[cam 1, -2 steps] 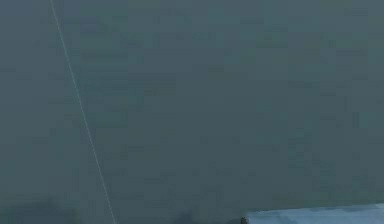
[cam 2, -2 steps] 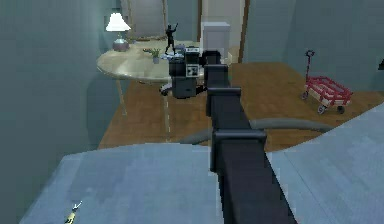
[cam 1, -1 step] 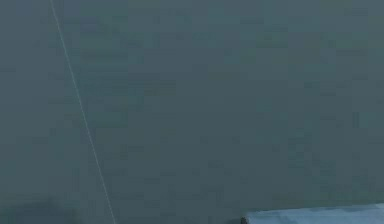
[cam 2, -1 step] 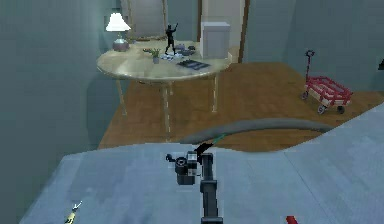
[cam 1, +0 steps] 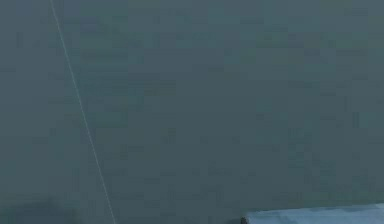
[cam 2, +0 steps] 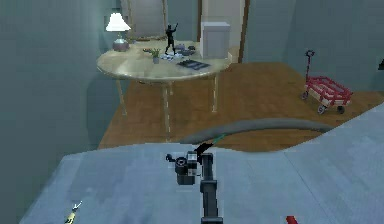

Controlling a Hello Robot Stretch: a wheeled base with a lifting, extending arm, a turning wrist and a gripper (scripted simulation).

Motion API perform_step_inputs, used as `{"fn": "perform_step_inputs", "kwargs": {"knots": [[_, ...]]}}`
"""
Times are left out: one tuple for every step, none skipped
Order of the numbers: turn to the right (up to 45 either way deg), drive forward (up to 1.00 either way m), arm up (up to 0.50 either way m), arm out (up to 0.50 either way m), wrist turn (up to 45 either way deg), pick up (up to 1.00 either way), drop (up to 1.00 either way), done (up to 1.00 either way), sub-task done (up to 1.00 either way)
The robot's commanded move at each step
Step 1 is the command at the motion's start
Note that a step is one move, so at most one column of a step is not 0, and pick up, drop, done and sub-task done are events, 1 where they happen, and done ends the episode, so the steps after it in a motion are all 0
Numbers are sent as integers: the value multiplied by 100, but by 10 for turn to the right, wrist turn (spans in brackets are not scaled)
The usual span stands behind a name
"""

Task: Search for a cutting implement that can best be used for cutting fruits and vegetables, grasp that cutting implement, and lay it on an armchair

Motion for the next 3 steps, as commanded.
{"fn": "perform_step_inputs", "kwargs": {"knots": [[0, 0, 0, 0, 0, 0, 100, 0, 0], [0, 0, 10, 0, 0, 0, 0, 0, 0], [0, 0, 0, -8, 0, 0, 0, 0, 0]]}}
